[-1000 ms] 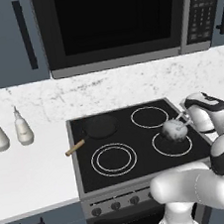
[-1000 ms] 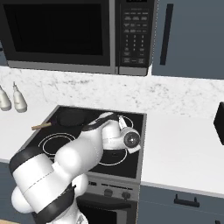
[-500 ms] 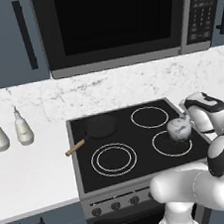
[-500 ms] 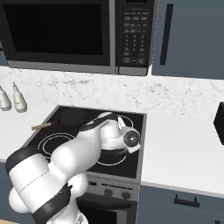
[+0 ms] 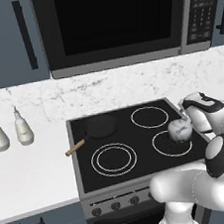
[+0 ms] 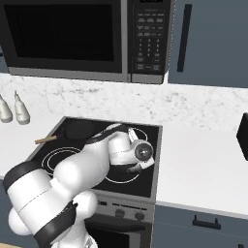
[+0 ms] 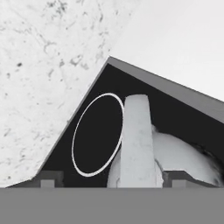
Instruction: Pick the kettle from the counter and place it on a stove burner. Then turn the burner on.
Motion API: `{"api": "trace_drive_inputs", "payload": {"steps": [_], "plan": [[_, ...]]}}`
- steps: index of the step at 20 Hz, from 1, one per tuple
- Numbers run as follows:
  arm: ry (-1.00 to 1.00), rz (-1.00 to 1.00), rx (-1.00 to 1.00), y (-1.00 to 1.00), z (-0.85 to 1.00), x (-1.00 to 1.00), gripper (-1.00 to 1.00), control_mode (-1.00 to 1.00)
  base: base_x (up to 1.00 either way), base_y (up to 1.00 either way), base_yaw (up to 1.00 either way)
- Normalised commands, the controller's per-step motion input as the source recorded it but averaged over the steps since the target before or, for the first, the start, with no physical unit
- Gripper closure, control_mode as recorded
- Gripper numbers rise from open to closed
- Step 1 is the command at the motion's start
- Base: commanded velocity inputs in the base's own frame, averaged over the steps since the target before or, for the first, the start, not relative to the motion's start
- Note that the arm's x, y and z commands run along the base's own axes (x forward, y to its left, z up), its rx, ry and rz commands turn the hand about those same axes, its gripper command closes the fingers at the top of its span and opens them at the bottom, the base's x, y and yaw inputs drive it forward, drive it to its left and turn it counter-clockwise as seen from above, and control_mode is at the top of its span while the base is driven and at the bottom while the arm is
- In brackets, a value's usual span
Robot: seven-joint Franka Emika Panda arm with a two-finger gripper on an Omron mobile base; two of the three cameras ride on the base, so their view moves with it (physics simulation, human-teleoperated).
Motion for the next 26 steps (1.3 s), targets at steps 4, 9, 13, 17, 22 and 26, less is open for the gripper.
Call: {"api": "trace_drive_inputs", "payload": {"steps": [4, 9, 13, 17, 22, 26], "plan": [[0.14, -0.01, 0.00, -0.18, 0.28, -0.18, -1.00, -1.00, 0.00, 0.00, 0.00], [0.25, 0.00, -0.01, -0.23, 0.25, -0.73, -1.00, -1.00, 0.00, 0.00, 0.00], [0.07, 0.03, -0.09, 0.34, 0.46, -1.00, -1.00, -1.00, 0.00, 0.00, 0.00], [0.00, 0.11, -0.13, 0.98, 0.33, -1.00, -1.00, -1.00, 0.00, 0.00, 0.00], [-0.08, 0.22, -0.23, 1.00, 0.02, -0.93, -1.00, -1.00, 0.00, 0.00, 0.00], [-0.24, 0.09, -0.27, 0.96, 0.00, -0.39, -1.00, -1.00, 0.00, 0.00, 0.00]]}}
